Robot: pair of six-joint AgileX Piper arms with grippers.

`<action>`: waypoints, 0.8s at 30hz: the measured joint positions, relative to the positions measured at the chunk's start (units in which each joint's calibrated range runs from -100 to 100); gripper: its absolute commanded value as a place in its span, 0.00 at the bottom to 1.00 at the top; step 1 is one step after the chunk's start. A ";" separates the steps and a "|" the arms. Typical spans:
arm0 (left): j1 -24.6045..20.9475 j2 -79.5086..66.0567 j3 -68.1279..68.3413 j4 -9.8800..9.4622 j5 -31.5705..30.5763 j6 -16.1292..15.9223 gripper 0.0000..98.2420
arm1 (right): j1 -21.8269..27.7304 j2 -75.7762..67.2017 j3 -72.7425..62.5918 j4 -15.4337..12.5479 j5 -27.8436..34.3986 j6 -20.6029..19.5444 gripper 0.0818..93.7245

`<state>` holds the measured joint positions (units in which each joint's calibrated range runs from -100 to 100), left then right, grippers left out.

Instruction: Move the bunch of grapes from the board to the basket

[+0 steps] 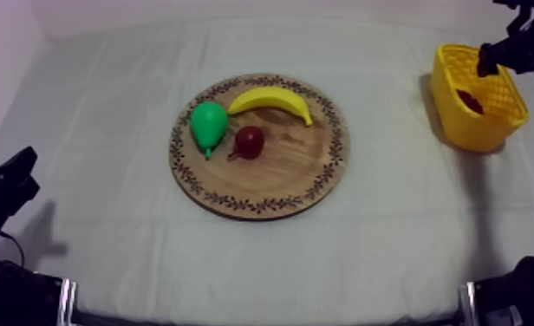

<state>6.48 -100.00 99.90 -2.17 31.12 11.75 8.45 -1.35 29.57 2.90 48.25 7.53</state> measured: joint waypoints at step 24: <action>0.00 0.00 0.00 0.00 0.00 0.00 0.00 | -4.35 -50.97 39.90 3.67 -7.19 -4.28 0.50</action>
<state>6.48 -100.00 99.90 -2.17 31.12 11.75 4.10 -52.32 69.47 6.58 41.06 3.26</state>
